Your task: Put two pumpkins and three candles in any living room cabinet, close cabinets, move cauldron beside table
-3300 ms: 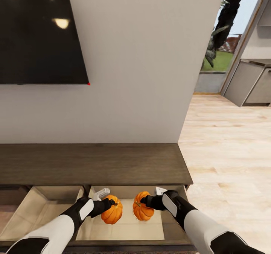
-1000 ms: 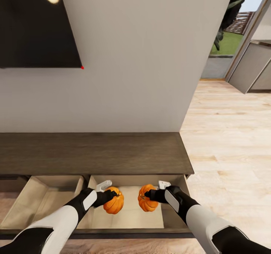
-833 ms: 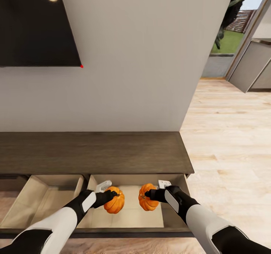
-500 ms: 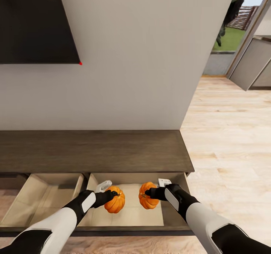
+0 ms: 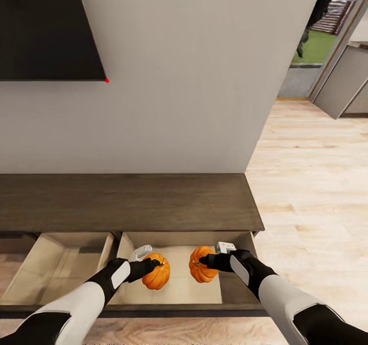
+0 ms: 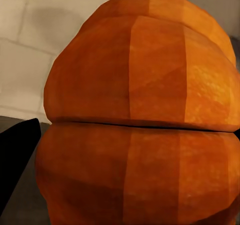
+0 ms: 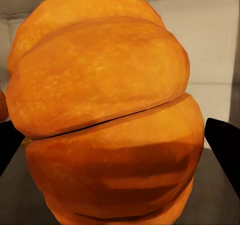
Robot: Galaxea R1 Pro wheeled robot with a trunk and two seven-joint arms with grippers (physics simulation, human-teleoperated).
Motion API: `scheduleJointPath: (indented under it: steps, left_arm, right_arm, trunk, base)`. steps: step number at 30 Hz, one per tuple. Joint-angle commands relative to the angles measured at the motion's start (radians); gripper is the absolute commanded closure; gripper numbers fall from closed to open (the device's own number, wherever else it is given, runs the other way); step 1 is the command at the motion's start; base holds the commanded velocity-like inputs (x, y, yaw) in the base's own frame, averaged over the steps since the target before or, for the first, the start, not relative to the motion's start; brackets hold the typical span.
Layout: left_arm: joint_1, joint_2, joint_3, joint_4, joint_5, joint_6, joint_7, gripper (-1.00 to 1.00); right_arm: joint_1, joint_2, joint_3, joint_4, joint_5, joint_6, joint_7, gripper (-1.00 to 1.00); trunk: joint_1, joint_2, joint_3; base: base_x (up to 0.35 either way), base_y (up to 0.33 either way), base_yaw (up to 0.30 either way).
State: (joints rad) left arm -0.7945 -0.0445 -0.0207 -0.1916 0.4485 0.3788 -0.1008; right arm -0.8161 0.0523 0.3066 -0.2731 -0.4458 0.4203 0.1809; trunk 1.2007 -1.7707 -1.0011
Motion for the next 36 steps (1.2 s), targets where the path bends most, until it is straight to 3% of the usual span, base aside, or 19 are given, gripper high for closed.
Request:
scheduleJointPath:
  steps: [1, 8, 13, 27, 36]
  left_arm:
    - [0.0, 0.0, 0.001, 0.0, 0.001, 0.0, 0.0, 1.0]
    - [0.0, 0.0, 0.0, 0.0, 0.001, 0.0, 0.0, 1.0]
    - [-0.001, -0.001, -0.001, 0.0, 0.001, 0.001, 0.001, 1.0]
    - [-0.007, 0.0, 0.002, -0.008, 0.003, 0.004, 0.002, 1.0]
    - [-0.056, -0.001, 0.007, -0.01, 0.011, 0.012, 0.013, 1.0]
  right_arm:
    - [0.0, -0.001, -0.001, 0.0, -0.001, 0.0, 0.003, 1.0]
    - [-0.001, -0.002, -0.002, 0.0, -0.001, 0.004, 0.006, 1.0]
    - [-0.011, 0.003, -0.004, 0.0, -0.003, 0.055, 0.001, 1.0]
    - [-0.032, 0.013, -0.003, 0.001, -0.004, 0.066, -0.001, 1.0]
    - [-0.039, 0.013, -0.003, 0.0, -0.005, 0.066, -0.002, 1.0]
  trunk:
    - [0.0, 0.0, -0.002]
    - [0.0, 0.0, -0.013]
    - [0.0, 0.0, -0.021]
    - [0.0, 0.0, -0.044]
    - [0.0, 0.0, -0.059]
  base:
    - [0.0, 0.0, 0.0]
    - [0.0, 0.0, 0.0]
    - [0.0, 0.0, 0.0]
    - [0.0, 0.0, 0.0]
    - [0.0, 0.0, 0.0]
